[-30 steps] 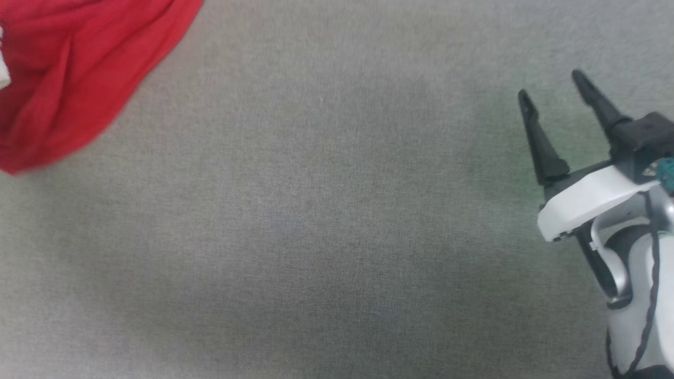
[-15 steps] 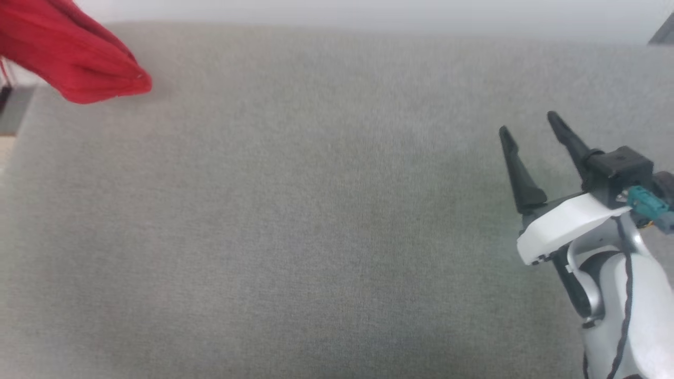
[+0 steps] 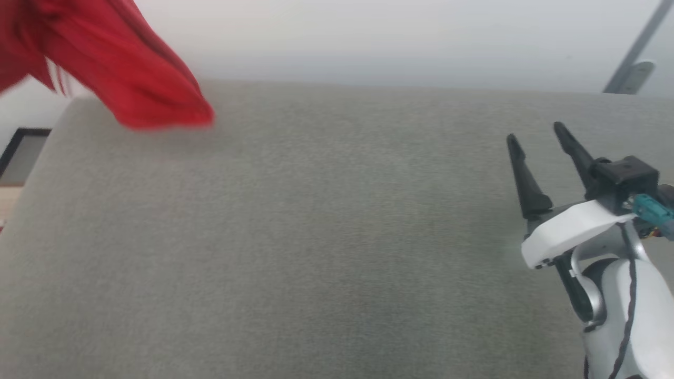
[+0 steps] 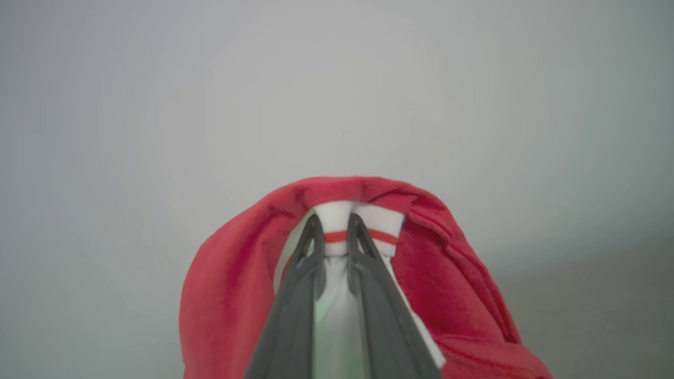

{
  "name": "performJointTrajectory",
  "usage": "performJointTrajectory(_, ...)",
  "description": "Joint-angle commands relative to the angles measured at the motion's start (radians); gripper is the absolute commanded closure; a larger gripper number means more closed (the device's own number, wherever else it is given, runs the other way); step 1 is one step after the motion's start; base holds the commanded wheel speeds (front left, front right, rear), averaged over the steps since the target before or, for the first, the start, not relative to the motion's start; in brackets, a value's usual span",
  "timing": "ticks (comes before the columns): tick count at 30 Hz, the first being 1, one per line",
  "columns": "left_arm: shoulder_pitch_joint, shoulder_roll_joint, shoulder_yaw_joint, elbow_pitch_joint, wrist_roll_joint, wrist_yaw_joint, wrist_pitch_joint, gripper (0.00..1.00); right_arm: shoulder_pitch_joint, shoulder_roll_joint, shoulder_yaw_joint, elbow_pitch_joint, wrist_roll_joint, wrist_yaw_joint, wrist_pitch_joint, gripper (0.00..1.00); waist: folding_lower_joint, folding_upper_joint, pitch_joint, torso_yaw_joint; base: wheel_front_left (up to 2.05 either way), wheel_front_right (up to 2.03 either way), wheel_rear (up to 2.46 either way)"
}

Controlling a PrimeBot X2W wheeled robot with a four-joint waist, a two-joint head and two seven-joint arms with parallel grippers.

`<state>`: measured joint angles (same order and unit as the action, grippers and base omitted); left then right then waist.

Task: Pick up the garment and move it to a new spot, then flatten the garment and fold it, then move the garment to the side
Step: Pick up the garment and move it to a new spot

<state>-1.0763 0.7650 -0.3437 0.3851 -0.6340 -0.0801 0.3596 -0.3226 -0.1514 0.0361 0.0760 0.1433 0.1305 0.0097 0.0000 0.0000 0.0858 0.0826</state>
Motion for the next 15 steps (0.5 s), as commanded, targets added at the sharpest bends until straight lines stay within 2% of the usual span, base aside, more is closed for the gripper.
performJointTrajectory(1, 0.016, 0.003, 0.002, -0.015, -0.010, 0.006, 0.007, 1.00, 0.006, 0.001, -0.003, 0.002, -0.001, 0.000, -0.004, 0.00, 0.0000, 0.0000, -0.010, -0.017, 0.00, 0.00, 0.00)
performJointTrajectory(8, 0.169, 0.029, 0.012, -0.350, -0.064, 0.108, 0.134, 1.00, -0.001, -0.007, -0.064, -0.003, -0.014, 0.000, -0.011, 0.00, 0.0000, 0.0000, 0.000, -0.102, 0.00, 0.00, 0.00)
performJointTrajectory(15, 0.266, -0.007, -0.038, -0.563, -0.081, 0.175, 0.211, 1.00, 0.007, -0.001, -0.140, 0.001, -0.034, 0.000, -0.026, 0.00, 0.0000, 0.0000, 0.023, -0.186, 0.00, 0.00, 0.00)
